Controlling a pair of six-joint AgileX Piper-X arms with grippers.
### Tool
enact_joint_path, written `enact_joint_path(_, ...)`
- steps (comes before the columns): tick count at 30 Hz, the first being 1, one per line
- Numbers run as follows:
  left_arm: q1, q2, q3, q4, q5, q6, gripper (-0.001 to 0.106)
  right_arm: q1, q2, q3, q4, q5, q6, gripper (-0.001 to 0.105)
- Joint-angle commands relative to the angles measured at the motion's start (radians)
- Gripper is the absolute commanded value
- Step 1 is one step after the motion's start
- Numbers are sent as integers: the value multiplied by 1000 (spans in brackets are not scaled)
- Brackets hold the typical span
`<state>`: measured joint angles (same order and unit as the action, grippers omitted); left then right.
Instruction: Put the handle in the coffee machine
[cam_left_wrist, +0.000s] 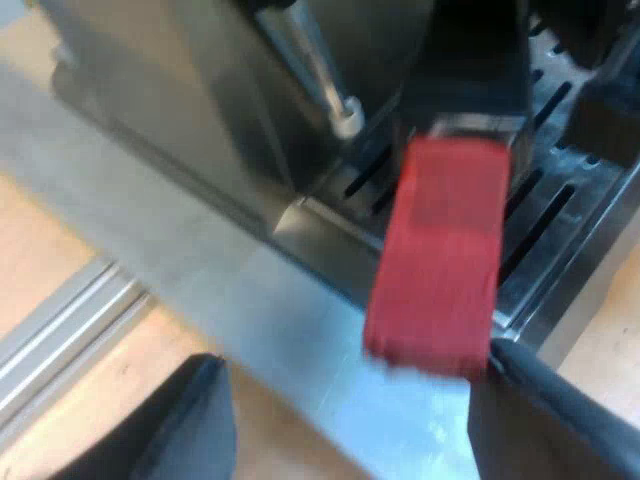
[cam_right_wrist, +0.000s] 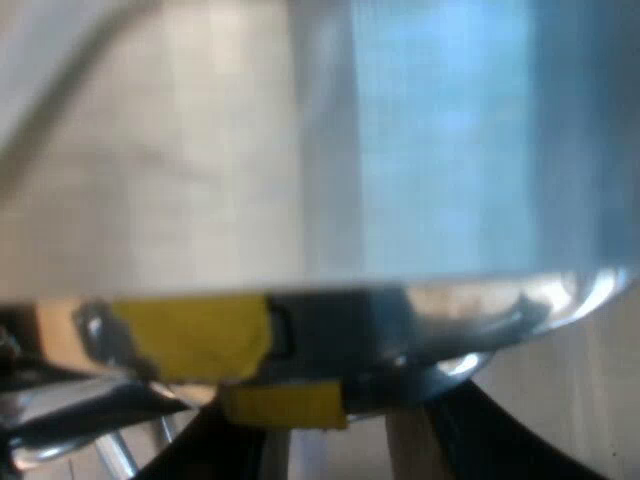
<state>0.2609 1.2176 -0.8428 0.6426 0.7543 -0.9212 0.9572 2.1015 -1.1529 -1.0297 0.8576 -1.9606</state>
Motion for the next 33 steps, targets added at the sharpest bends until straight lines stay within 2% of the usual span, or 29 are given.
enact_joint_path(1, 52, -14, -11, 19, 17, 6, 54, -9, -54, -44, -119, -31, -14, 26)
enact_joint_path(8, 170, -24, -11, 43, 102, 6, 54, -9, -54, -44, -119, -31, -14, 26)
enact_joint_path(12, 194, -51, -11, 22, 150, 6, 53, -9, -54, -44, -119, -31, -14, 26)
enact_joint_path(15, 178, -66, -33, 7, 162, 6, 40, -9, -54, -44, -119, -31, -14, 26)
enact_joint_path(17, 154, -66, -64, 10, 148, 6, 15, -9, -54, -44, -119, -31, -14, 26)
enact_joint_path(18, 150, -66, -70, 10, 148, 6, 10, -9, -54, -44, -119, -31, -14, 26)
enact_joint_path(19, 139, -66, -82, 4, 148, 6, -1, -9, -54, -44, -119, -31, -14, 26)
enact_joint_path(21, 121, -66, -87, -21, 131, 0, 1, -9, -54, -44, -119, -31, -14, 26)
enact_joint_path(24, 81, -59, -87, -53, 30, -31, 1, -9, -54, -44, -119, -31, -14, 26)
enact_joint_path(26, 46, -39, -94, -48, -4, -30, 1, -9, -54, -44, -119, -31, -14, 26)
enact_joint_path(33, -41, 12, -105, -50, -77, -30, 1, -9, -54, -44, -119, -31, -14, 26)
